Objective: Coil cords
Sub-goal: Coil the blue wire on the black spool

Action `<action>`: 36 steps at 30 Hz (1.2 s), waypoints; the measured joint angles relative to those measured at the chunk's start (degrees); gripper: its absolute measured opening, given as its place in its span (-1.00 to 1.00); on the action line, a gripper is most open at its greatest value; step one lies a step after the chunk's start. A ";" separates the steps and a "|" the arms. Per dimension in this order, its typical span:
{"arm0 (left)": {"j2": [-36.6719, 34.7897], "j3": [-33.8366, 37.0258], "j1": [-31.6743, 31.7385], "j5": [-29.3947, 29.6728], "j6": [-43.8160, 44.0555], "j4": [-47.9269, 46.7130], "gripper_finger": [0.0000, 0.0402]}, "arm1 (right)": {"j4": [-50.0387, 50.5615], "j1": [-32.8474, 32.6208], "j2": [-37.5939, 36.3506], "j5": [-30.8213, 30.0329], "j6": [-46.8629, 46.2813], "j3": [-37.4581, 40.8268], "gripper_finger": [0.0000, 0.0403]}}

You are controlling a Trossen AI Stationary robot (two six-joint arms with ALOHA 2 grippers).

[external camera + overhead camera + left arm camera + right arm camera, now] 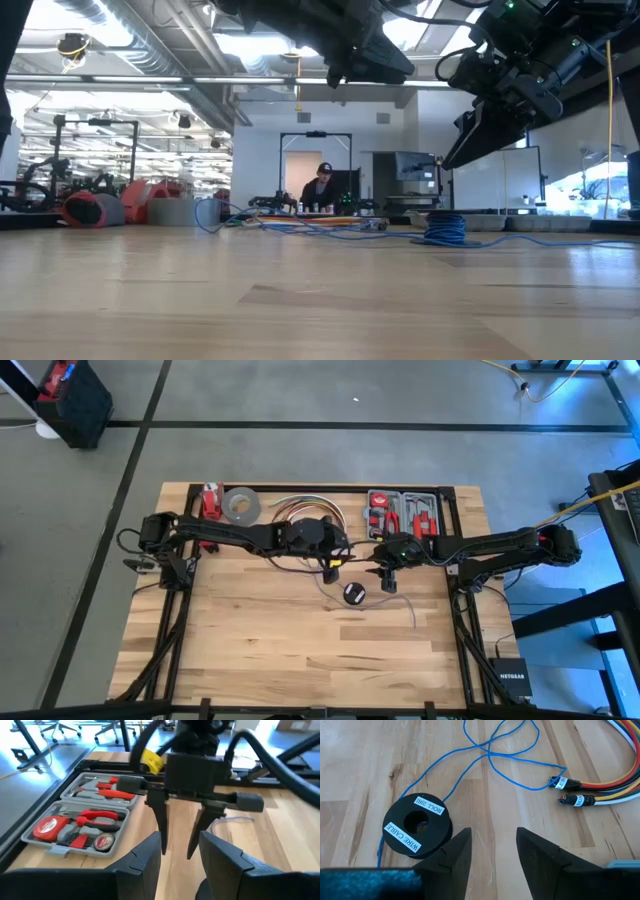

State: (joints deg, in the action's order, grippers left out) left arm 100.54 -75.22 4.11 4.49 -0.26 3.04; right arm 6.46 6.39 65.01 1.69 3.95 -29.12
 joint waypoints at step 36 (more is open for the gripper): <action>-7.22 20.90 -5.44 0.37 -4.28 22.48 -0.36 | -1.44 -0.02 -0.02 0.00 0.00 -0.07 -0.20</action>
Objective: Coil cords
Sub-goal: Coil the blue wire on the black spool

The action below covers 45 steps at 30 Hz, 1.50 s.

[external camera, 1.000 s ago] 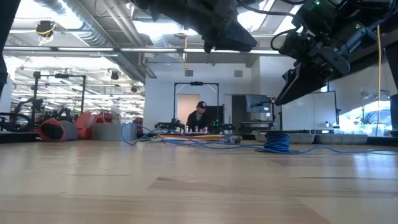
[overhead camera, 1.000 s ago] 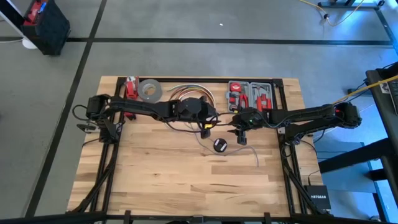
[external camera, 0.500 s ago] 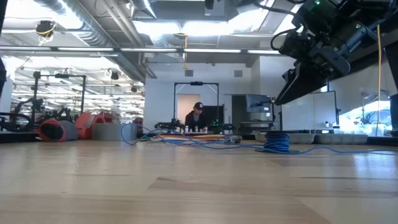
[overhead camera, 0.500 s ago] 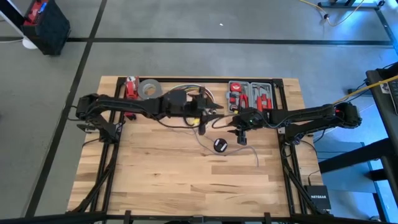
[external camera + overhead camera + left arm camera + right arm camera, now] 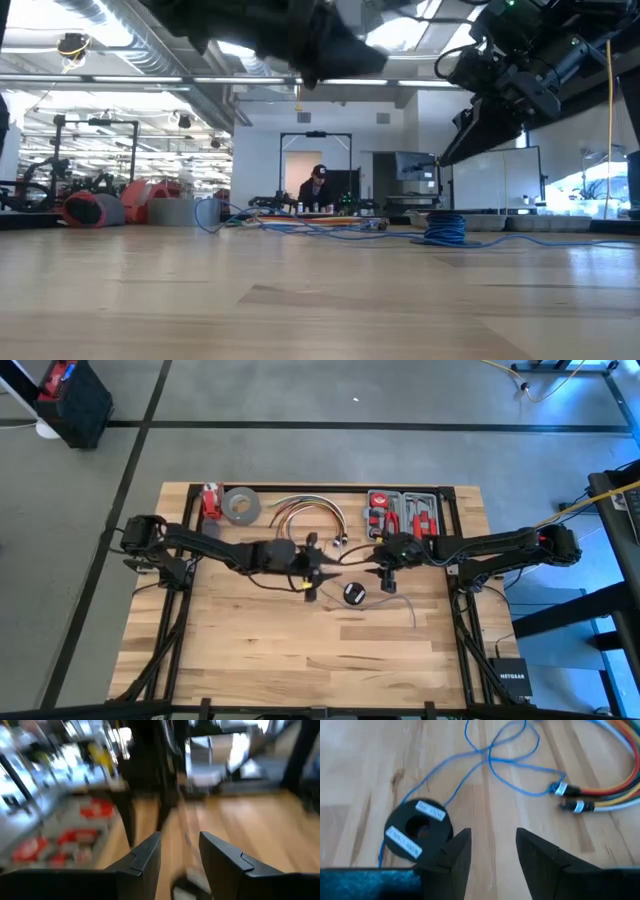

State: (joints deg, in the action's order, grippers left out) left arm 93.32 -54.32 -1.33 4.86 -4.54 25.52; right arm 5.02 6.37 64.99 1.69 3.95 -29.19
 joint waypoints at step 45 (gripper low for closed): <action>20.15 -7.80 2.01 -3.07 -0.84 -6.73 -0.36 | -22.37 -31.53 28.26 -42.40 33.81 -0.02 -0.34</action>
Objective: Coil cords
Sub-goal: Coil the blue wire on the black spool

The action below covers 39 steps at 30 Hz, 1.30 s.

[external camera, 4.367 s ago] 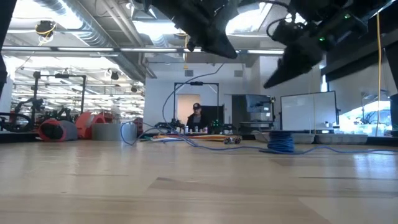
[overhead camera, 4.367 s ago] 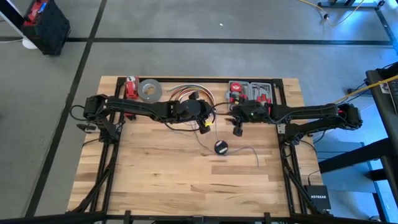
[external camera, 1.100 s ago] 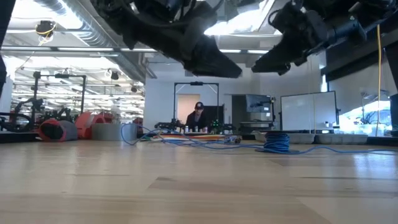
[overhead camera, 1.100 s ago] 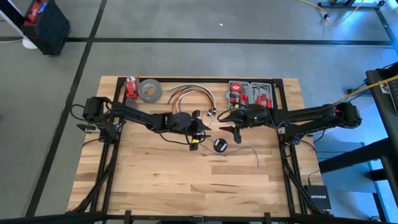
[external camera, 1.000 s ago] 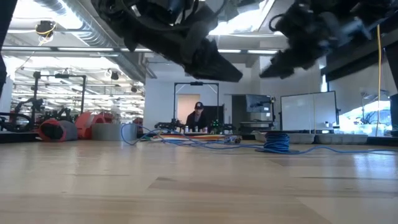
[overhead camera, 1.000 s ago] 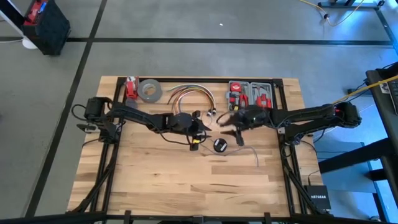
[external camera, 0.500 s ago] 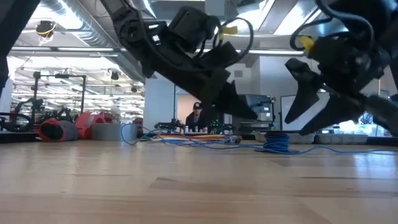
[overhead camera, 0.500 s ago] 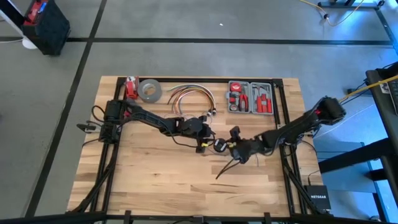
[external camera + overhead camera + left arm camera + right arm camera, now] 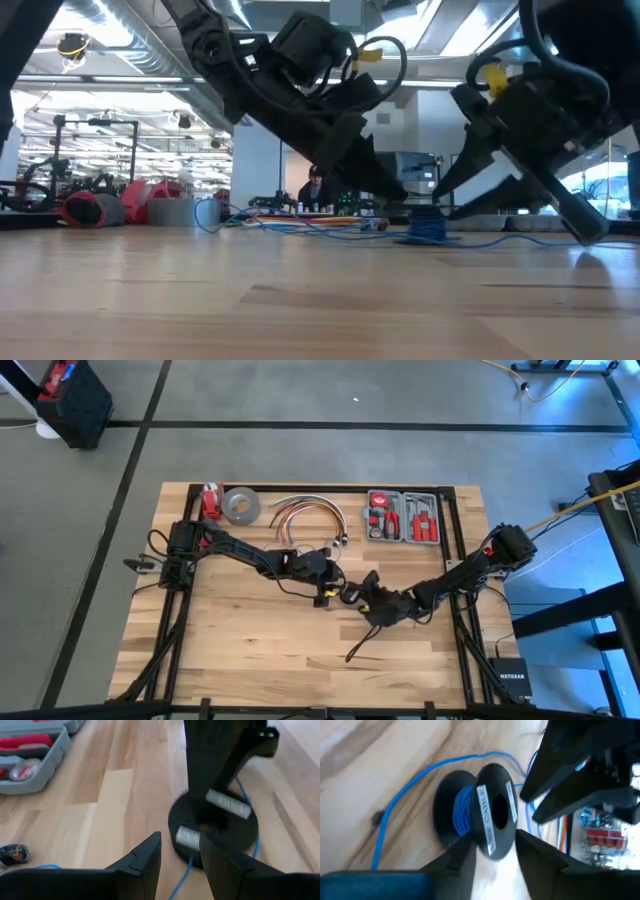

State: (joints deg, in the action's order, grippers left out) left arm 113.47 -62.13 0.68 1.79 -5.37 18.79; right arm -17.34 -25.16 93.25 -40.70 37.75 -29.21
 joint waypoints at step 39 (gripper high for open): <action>-19.08 0.00 -2.23 7.62 -4.03 -14.88 -0.36 | 0.42 13.28 -23.26 22.31 -25.33 0.00 -0.99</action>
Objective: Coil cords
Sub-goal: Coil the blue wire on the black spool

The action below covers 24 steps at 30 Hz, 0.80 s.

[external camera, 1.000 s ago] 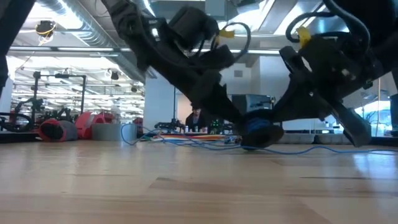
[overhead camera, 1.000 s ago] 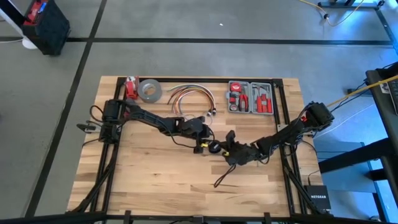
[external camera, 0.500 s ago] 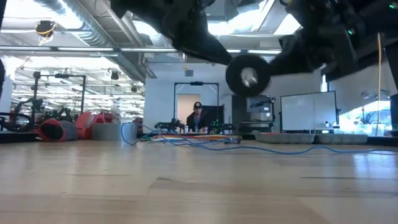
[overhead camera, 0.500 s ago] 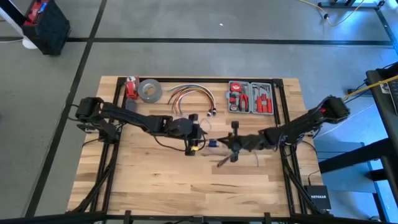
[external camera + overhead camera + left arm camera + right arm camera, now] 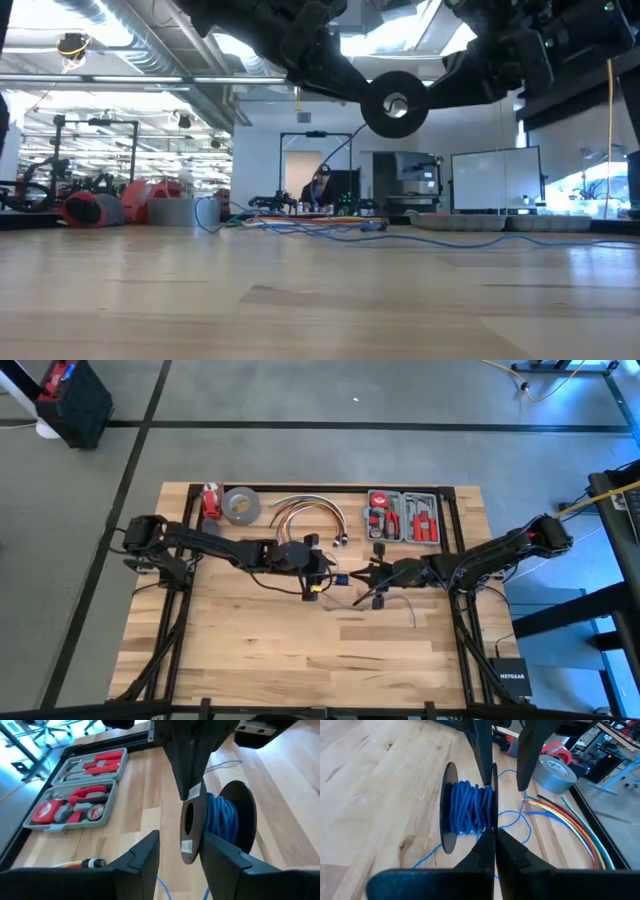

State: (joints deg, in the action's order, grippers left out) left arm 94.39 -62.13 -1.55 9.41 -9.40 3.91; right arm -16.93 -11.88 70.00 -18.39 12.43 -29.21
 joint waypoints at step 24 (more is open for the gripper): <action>-3.61 0.02 0.21 -4.05 -1.48 2.26 -0.98 | 28.31 -0.15 -7.24 -4.47 -15.26 -10.16 -0.47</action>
State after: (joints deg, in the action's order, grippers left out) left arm 90.78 -62.11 -1.34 5.36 -10.89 6.18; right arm 11.38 -12.03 62.76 -22.87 -2.84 -39.37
